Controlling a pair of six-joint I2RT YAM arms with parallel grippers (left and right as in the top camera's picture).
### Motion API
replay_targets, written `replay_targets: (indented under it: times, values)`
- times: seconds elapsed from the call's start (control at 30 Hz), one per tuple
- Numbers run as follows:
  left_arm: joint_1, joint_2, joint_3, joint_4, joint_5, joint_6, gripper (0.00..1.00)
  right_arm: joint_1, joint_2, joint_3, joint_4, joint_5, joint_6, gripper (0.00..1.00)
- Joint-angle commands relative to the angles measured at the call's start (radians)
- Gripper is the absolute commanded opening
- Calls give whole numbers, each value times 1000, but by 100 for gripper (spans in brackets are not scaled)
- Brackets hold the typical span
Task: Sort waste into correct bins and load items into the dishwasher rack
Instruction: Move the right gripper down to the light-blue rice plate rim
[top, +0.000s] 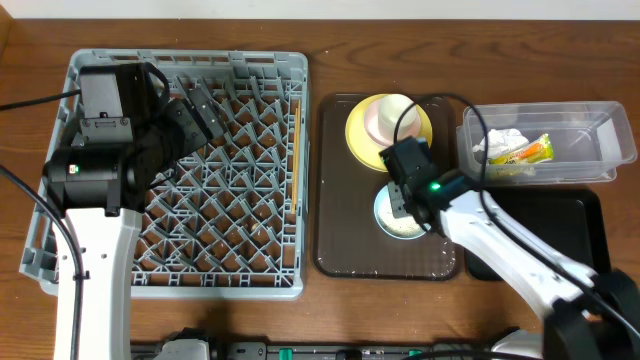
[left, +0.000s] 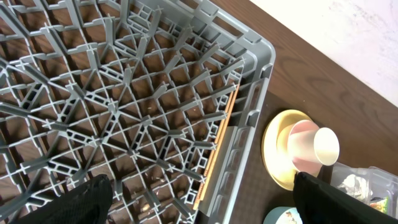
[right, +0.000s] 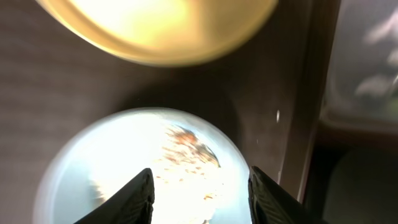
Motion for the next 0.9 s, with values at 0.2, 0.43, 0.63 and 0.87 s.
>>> replay_targets:
  times: [0.2,0.43,0.63,0.87]
  values:
    - [4,4,6,-2,6,10,94,2,-140,50,-83,-288,-86,51]
    - [4,4,6,-2,6,10,94,3,-128,6,-124,-363,-157,52]
    - [4,4,6,-2,6,10,94,3,-124,-48,-97,-363,-234,55]
    - [4,4,6,-2,6,10,94,3,-121,-130,23,-363,-246,60]
